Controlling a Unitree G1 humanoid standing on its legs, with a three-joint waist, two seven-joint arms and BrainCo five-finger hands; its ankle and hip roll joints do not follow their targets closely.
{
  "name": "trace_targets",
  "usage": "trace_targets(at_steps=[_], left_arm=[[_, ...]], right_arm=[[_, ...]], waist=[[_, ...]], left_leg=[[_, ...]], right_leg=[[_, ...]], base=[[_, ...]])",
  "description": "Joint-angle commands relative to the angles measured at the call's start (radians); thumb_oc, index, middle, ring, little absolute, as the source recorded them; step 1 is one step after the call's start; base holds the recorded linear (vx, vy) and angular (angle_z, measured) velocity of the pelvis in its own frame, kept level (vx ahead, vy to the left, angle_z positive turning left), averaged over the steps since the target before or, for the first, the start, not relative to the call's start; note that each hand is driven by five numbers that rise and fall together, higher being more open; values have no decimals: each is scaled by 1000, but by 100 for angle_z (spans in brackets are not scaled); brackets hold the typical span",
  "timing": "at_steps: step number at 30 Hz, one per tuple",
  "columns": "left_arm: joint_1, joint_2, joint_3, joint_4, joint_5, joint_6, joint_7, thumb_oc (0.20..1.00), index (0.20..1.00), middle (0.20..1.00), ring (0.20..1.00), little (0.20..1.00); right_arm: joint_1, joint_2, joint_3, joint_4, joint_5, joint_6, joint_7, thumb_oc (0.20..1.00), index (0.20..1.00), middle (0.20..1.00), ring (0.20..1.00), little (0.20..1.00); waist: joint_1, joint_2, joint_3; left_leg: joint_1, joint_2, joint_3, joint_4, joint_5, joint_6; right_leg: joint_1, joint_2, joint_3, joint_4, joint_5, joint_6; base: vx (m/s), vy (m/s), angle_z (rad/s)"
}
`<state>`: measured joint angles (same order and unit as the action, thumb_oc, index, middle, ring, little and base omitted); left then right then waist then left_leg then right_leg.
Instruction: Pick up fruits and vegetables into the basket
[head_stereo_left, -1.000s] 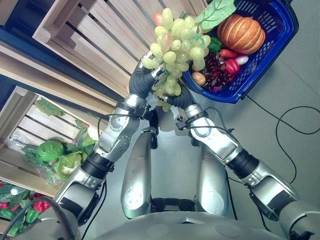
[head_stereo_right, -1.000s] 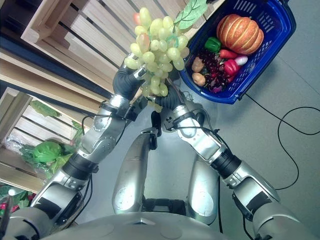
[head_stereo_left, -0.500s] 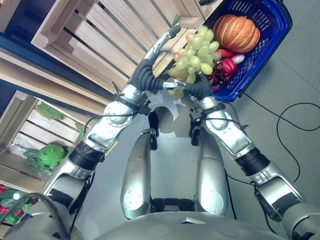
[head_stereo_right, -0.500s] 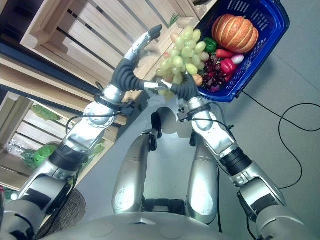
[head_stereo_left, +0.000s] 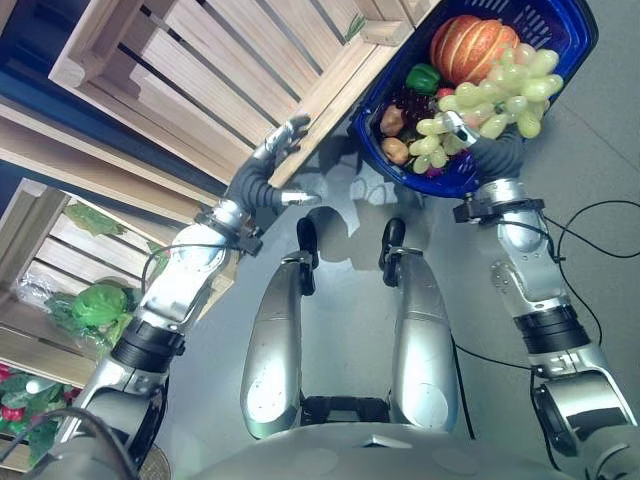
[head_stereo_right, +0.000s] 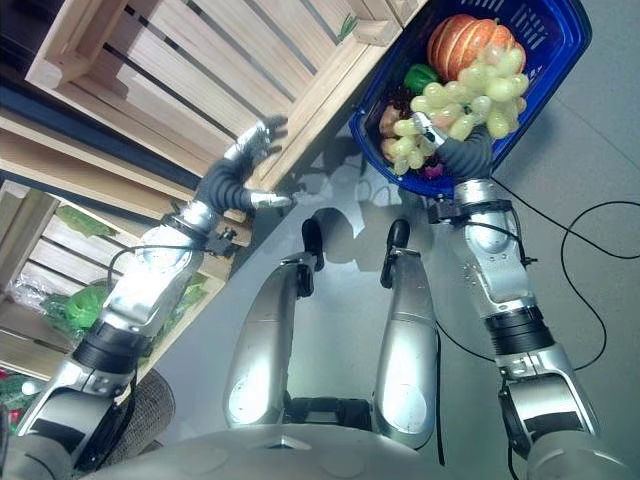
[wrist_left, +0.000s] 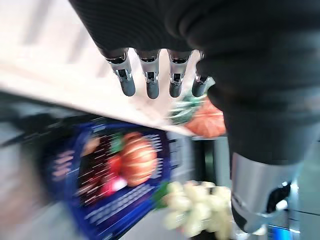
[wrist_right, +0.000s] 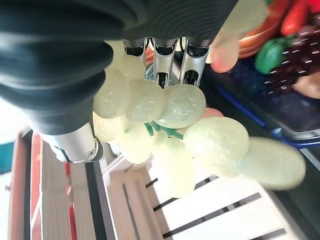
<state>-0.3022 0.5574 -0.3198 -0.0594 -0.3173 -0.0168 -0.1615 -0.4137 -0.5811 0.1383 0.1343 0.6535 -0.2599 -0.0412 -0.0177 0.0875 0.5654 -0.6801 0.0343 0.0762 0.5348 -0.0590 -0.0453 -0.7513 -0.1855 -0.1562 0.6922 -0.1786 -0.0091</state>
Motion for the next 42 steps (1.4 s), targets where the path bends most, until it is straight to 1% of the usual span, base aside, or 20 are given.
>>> trace_targets(at_steps=[1,3,5,6,8,10,13,14,16,17,21,23,26,27,28,29,32,37,38,42], left_arm=[[57,42,-38,-32,-30,12,-42,1000,1000,1000,1000,1000],[76,65,-58,-5,-81,36,-44,1000,1000,1000,1000,1000],[98,80,-76,11,-122,37,-65,1000,1000,1000,1000,1000],[115,90,-91,30,-158,17,-76,1000,1000,1000,1000,1000],[131,101,-108,54,-180,6,-51,1000,1000,1000,1000,1000],[148,108,-117,79,-199,-53,-41,1000,1000,1000,1000,1000],[171,106,-121,102,-230,-96,-28,1000,1000,1000,1000,1000],[178,101,-125,116,-233,-126,-34,1000,1000,1000,1000,1000],[187,97,-129,131,-236,-133,-45,1000,1000,1000,1000,1000],[191,96,-134,143,-232,-146,-45,1000,1000,1000,1000,1000],[204,84,-158,173,-240,-189,-33,1000,1000,1000,1000,1000],[210,82,-164,181,-263,-186,-67,1000,1000,1000,1000,1000],[214,79,-174,191,-264,-187,-63,1000,1000,1000,1000,1000],[221,79,-180,201,-271,-197,-76,1000,1000,1000,1000,1000],[224,78,-182,204,-272,-199,-75,1000,1000,1000,1000,1000],[230,72,-186,210,-277,-201,-76,1000,1000,1000,1000,1000],[249,60,-185,233,-283,-221,-67,1000,1000,1000,1000,1000],[271,25,-181,256,-255,-226,-69,1000,1000,1000,1000,1000],[281,14,-179,259,-254,-228,-68,1000,1000,1000,1000,1000],[293,-10,-183,312,-252,-260,-63,1000,1000,1000,1000,1000]], right_arm=[[-64,-65,-68,3,172,-9,85,200,200,200,200,200],[-104,-99,-77,91,254,29,115,200,200,200,200,200],[-144,-125,-81,174,334,53,143,200,200,200,200,200],[-176,-141,-86,239,418,94,184,200,200,200,200,200],[-215,-153,-85,313,485,127,214,200,200,200,200,200],[-269,-175,-75,413,571,166,253,200,200,200,200,200],[-308,-190,-80,503,663,214,289,200,200,200,200,200],[-332,-193,-81,545,735,251,306,200,200,200,200,200],[-348,-194,-87,594,791,297,332,200,200,200,200,200],[-364,-197,-88,624,842,337,343,200,200,200,200,200],[-397,-202,-100,717,1016,417,396,200,200,200,200,200],[-405,-202,-108,746,1078,425,397,200,200,200,200,200],[-407,-200,-117,772,1112,409,373,200,200,200,200,200],[-401,-195,-128,789,1104,353,329,1000,1000,1000,1000,1000],[-399,-193,-131,794,1093,333,313,1000,1000,1000,1000,1000],[-390,-184,-146,801,1051,279,287,1000,1000,1000,1000,1000],[-363,-156,-157,793,962,184,271,1000,1000,1000,1000,1000],[-270,-78,-158,757,792,160,194,1000,1000,1000,1000,1000],[-233,-53,-149,751,736,172,177,1000,1000,1000,1000,1000],[-126,51,-110,776,655,159,218,1000,1000,1000,1000,1000]], waist=[[24,39,-45],[40,53,-45],[56,72,-45],[69,86,-45],[86,100,-45],[107,117,-45],[130,136,-45],[138,144,-45],[147,153,-45],[154,159,-45],[168,181,-45],[173,189,-45],[175,192,-45],[176,192,-45],[176,192,-45],[176,191,-45],[175,183,-45],[162,158,-45],[154,149,-45],[133,120,-45]], left_leg=[[-11,-54,73,15,-118,70],[-39,-53,70,20,-116,68],[-67,-52,65,24,-112,68],[-89,-53,60,26,-110,68],[-111,-55,54,30,-109,68],[-147,-56,41,34,-103,70],[-183,-60,25,38,-97,74],[-204,-62,17,43,-95,76],[-221,-65,10,44,-92,78],[-233,-66,5,44,-89,79],[-270,-71,-11,36,-76,81],[-282,-73,-14,29,-70,82],[-287,-73,-19,21,-66,83],[-287,-74,-22,13,-64,85],[-286,-74,-22,10,-63,85],[-282,-74,-22,1,-62,85],[-258,-76,-23,-17,-59,83],[-185,-78,-12,-64,-48,75],[-147,-78,-2,-86,-46,71],[-31,-83,5,-137,-43,67]], right_leg=[[-8,28,-72,28,-45,32],[-33,20,-79,35,-47,31],[-65,13,-83,47,-48,29],[-89,8,-85,55,-49,28],[-113,3,-88,64,-51,25],[-153,-2,-91,80,-54,21],[-193,-10,-94,101,-60,17],[-218,-11,-93,114,-62,15],[-235,-13,-92,122,-64,14],[-248,-13,-92,129,-65,12],[-292,-13,-83,144,-69,7],[-307,-13,-81,142,-67,6],[-314,-10,-80,140,-65,4],[-313,-5,-82,133,-63,3],[-312,-4,-82,130,-62,3],[-307,0,-85,118,-58,3],[-279,9,-93,93,-52,1],[-202,27,-103,33,-36,2],[-165,33,-107,5,-29,2],[-46,50,-106,-59,-19,4]], base=[[-1,-47,6],[-11,-68,11],[-6,-76,16],[4,-74,12],[-1,-73,11],[-7,-71,12],[-6,-67,14],[-7,-62,22],[-8,-53,13],[-5,-41,5],[-10,-27,7],[-18,-23,5],[-4,-8,2],[0,0,0],[0,0,0],[0,0,0],[0,0,0],[-30,37,-1],[-25,84,0],[-19,102,-3]])
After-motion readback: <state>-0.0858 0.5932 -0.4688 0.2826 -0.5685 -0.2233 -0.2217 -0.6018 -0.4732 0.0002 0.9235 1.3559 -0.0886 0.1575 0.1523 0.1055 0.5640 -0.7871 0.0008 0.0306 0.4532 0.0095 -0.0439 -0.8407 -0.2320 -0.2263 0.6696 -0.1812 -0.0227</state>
